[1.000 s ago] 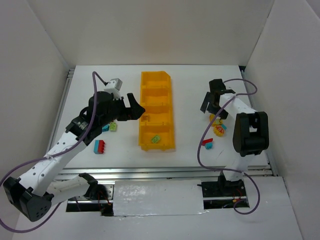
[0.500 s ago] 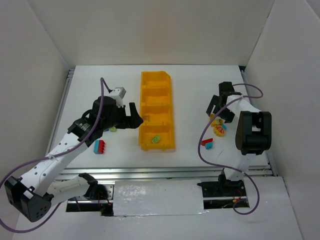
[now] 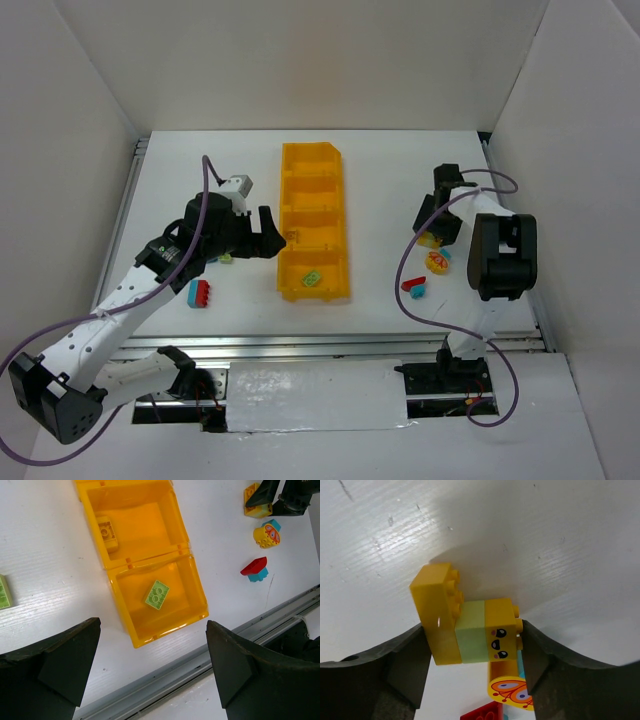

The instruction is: Sort the legos into containers by color

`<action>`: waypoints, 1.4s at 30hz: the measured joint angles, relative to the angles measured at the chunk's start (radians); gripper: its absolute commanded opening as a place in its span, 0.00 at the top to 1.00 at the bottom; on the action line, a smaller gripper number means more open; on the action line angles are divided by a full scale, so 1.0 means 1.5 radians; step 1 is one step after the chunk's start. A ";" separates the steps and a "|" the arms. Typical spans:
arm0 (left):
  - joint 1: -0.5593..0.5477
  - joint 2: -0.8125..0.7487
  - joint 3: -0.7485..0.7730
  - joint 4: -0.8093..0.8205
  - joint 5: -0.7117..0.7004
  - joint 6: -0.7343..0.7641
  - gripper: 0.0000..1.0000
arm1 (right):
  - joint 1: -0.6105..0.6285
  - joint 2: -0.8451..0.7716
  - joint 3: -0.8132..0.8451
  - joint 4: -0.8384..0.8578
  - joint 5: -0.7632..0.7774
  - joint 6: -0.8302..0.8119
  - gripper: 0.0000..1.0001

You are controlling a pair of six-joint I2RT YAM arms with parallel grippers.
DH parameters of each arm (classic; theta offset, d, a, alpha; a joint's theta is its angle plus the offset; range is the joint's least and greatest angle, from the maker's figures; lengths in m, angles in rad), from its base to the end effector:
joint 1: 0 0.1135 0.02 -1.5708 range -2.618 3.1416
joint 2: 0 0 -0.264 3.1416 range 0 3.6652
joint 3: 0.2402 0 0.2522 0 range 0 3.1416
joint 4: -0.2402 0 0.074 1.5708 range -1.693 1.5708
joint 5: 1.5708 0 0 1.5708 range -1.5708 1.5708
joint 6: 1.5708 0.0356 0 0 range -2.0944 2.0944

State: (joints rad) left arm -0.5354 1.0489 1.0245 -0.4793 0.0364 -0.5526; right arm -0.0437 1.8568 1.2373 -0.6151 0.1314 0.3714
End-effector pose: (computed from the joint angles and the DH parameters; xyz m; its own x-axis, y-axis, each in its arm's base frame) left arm 0.1978 -0.1188 0.3435 -0.6353 -0.2330 -0.7362 0.2394 0.8470 -0.4747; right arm 0.3643 -0.0206 0.1702 -0.8474 0.3972 -0.3523 0.4229 0.9062 0.0045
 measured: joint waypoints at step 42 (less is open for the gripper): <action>0.000 -0.030 -0.045 0.239 0.153 -0.282 0.10 | 0.610 -0.413 -0.012 0.071 -0.111 0.002 1.00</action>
State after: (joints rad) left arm -0.5354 1.0046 0.9569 -0.1215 0.2657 -0.9752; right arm 0.8715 1.2369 1.2198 -0.5083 -0.0345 0.3744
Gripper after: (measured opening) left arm 0.925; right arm 0.712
